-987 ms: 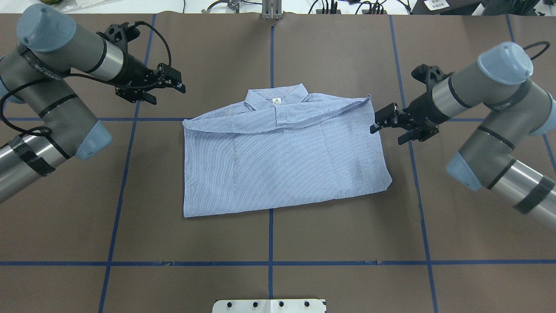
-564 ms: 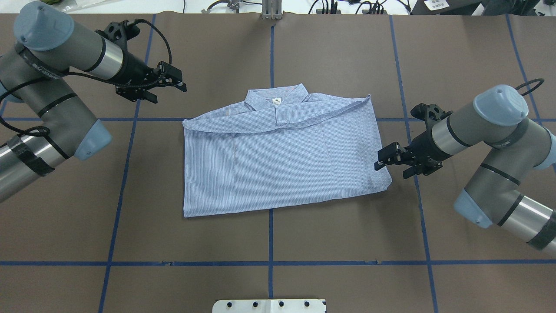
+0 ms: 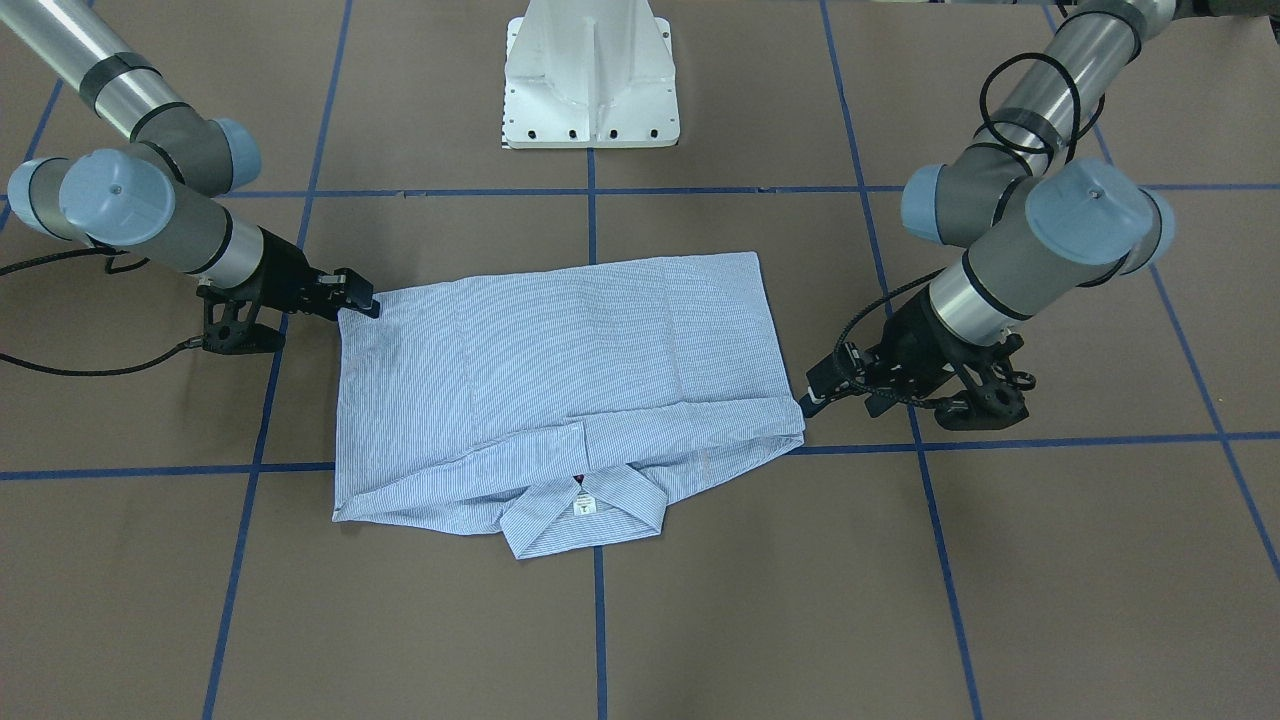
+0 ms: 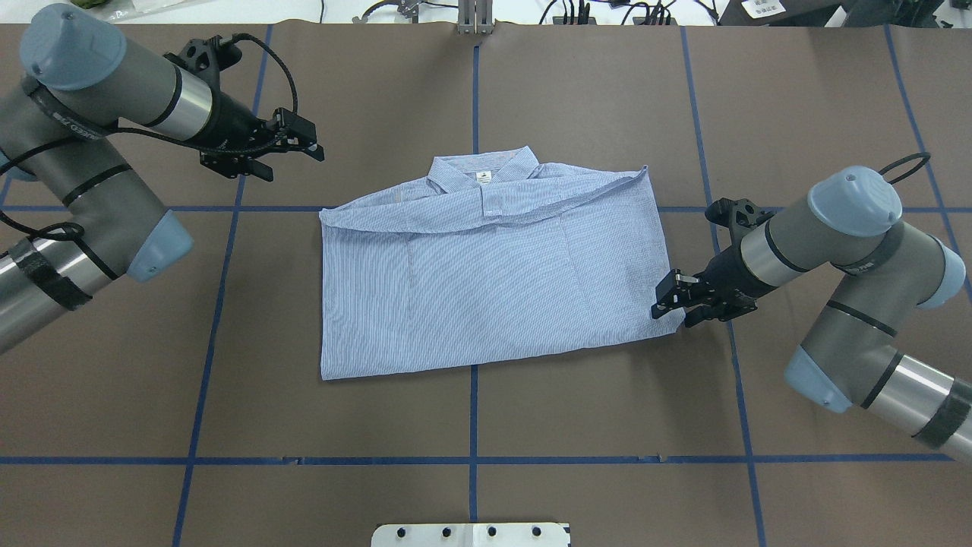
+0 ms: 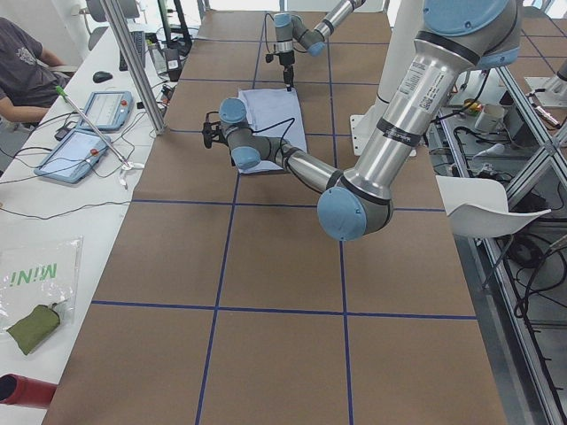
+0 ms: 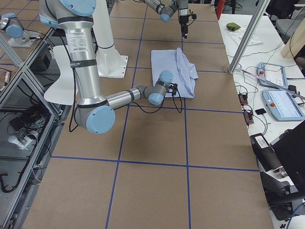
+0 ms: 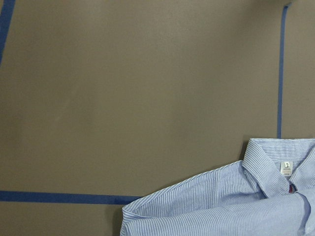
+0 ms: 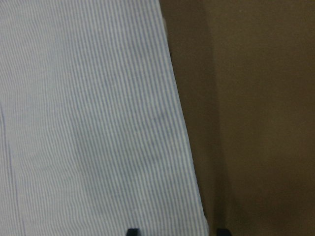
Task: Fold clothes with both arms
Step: 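Lower the right gripper onto the folded shirt's side edge and grasp, then drag the folded shirt with the right gripper toward the robot, then release the shirt with the right gripper while the left gripper moves to its corner, then grasp the folded shirt's corner nearest the left gripper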
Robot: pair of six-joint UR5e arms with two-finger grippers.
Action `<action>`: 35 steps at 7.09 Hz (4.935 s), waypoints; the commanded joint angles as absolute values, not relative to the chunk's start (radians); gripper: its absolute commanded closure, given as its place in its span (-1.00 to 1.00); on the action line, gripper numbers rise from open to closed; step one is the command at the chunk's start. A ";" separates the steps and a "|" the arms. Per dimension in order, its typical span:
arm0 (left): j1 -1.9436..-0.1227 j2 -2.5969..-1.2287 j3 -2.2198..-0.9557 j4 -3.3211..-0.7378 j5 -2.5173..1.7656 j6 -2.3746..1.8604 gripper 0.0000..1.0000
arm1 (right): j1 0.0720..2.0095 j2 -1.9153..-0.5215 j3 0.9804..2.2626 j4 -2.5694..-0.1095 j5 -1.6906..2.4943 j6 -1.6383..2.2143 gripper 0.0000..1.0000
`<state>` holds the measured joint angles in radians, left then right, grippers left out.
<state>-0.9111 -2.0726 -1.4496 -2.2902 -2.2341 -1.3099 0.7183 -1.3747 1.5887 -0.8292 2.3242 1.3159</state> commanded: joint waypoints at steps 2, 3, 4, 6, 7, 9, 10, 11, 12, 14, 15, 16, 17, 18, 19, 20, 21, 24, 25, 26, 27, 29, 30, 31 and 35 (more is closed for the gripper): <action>-0.911 -2.069 -1.450 -2.290 -2.233 -1.310 -0.98 | 0.718 -1.377 1.597 -0.825 2.309 1.315 0.99; -0.911 -2.069 -1.450 -2.290 -2.233 -1.310 -0.98 | 0.722 -1.382 1.614 -0.822 2.313 1.315 1.00; -0.913 -2.069 -1.450 -2.290 -2.233 -1.310 -0.97 | 0.724 -1.390 1.630 -0.821 2.313 1.315 1.00; -0.913 -2.069 -1.450 -2.290 -2.230 -1.310 -0.96 | 0.704 -1.478 1.716 -0.819 2.309 1.319 1.00; -0.914 -2.069 -1.451 -2.292 -2.229 -1.309 -0.96 | 0.674 -1.558 1.802 -0.819 2.313 1.339 1.00; -0.914 -2.069 -1.456 -2.292 -2.224 -1.308 -0.96 | 0.551 -1.623 1.934 -0.819 2.307 1.550 1.00; -0.914 -2.068 -1.457 -2.292 -2.224 -1.308 -0.96 | 0.482 -1.644 1.965 -0.819 2.309 1.563 1.00; -0.914 -2.068 -1.459 -2.292 -2.223 -1.308 -0.96 | 0.413 -1.711 2.021 -0.819 2.313 1.565 1.00; -0.914 -2.068 -1.460 -2.293 -2.223 -1.308 -0.96 | 0.364 -1.791 2.086 -0.819 2.319 1.577 1.00; -0.913 -2.069 -1.462 -2.293 -2.223 -1.308 -0.96 | 0.286 -1.833 2.140 -0.819 2.318 1.701 1.00; -0.913 -2.069 -1.463 -2.295 -2.223 -1.308 -0.96 | 0.263 -1.847 2.140 -0.819 2.313 1.701 1.00; -0.913 -2.068 -1.471 -2.296 -2.224 -1.308 -0.97 | 0.264 -1.845 2.137 -0.819 2.318 1.701 -0.64; -0.905 -2.062 -1.508 -2.296 -2.226 -1.308 -0.97 | 0.312 -1.841 2.138 -0.819 2.319 1.700 -1.00; -0.887 -2.034 -1.566 -2.298 -2.230 -1.308 -0.98 | 0.387 -1.832 2.137 -0.816 2.324 1.695 -1.00; -0.847 -1.966 -1.660 -2.296 -2.235 -1.331 -0.98 | 0.455 -1.804 2.122 -0.798 2.321 1.663 -1.00; -0.789 -1.927 -1.730 -2.296 -2.227 -1.432 -0.97 | 0.528 -1.778 2.123 -0.798 2.322 1.611 -1.00; -0.729 -1.927 -1.752 -2.298 -2.217 -1.544 -0.97 | 0.595 -1.761 2.125 -0.798 2.322 1.573 -1.00; -0.479 -1.930 -1.767 -2.290 -1.993 -1.875 -0.93 | 0.764 -1.689 2.126 -0.799 2.324 1.526 -1.00; -0.438 -1.928 -1.766 -2.269 -1.979 -1.922 -0.93 | 0.784 -1.684 2.126 -0.799 2.321 1.526 -1.00; -0.416 -1.933 -1.767 -2.205 -1.974 -1.931 -0.91 | 0.782 -1.678 2.123 -0.801 2.315 1.526 -1.00; -0.397 -1.933 -1.770 -2.172 -1.941 -1.937 -0.87 | 0.779 -1.678 2.123 -0.802 2.312 1.526 -1.00; -0.364 -1.924 -1.758 -2.169 -1.934 -1.942 -0.80 | 0.772 -1.664 2.123 -0.805 2.312 1.528 -1.00; -0.362 -1.924 -1.755 -2.169 -1.934 -1.942 -0.78 | 0.775 -1.664 2.123 -0.805 2.312 1.528 -1.00; -0.359 -1.927 -1.755 -2.152 -1.934 -1.944 -0.74 | 0.778 -1.664 2.123 -0.805 2.312 1.528 -1.00; -0.347 -1.927 -1.755 -2.143 -1.934 -1.944 -0.14 | 0.785 -1.666 2.123 -0.807 2.313 1.528 -1.00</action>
